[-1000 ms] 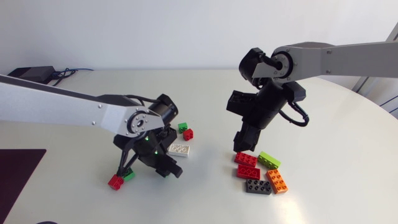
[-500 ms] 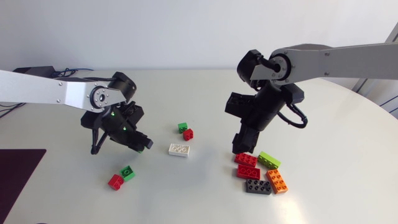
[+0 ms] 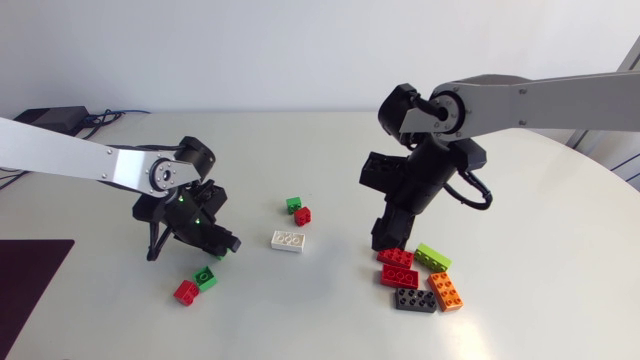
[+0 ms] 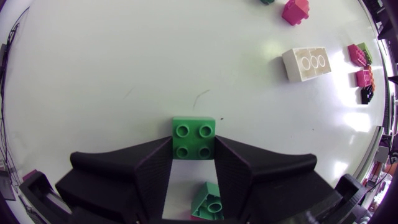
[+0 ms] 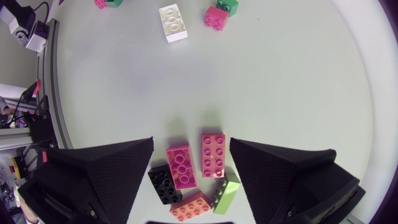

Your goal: Sort duplo bricks by size, large to the right and small to the left

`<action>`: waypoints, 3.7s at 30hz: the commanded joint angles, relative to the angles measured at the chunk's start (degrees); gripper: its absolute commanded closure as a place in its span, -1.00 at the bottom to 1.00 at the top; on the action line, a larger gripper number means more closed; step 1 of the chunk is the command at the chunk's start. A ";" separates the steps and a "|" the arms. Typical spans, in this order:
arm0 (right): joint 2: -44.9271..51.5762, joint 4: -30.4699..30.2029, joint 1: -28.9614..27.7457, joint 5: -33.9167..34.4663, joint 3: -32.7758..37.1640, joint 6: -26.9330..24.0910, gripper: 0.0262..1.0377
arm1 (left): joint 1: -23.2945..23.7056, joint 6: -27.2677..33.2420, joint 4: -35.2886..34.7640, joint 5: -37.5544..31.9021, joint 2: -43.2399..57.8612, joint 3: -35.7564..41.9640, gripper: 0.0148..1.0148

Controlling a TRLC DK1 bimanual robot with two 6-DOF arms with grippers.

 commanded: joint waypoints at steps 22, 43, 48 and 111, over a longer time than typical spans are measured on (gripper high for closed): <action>7.76 -1.83 12.78 1.45 9.04 3.26 -0.69 | -1.51 1.00 -14.62 0.42 -11.39 10.03 -0.93; 35.54 -13.61 17.18 0.84 43.23 1.16 -0.69 | 5.08 7.16 -17.61 8.41 -19.57 4.31 -0.93; 37.30 -13.52 17.35 0.66 43.41 1.33 -0.69 | 5.25 7.42 -16.90 9.12 -19.66 3.43 -0.93; 26.31 -4.29 5.40 -1.45 25.57 2.39 0.87 | 3.76 6.72 -15.50 11.75 -21.41 1.68 -0.93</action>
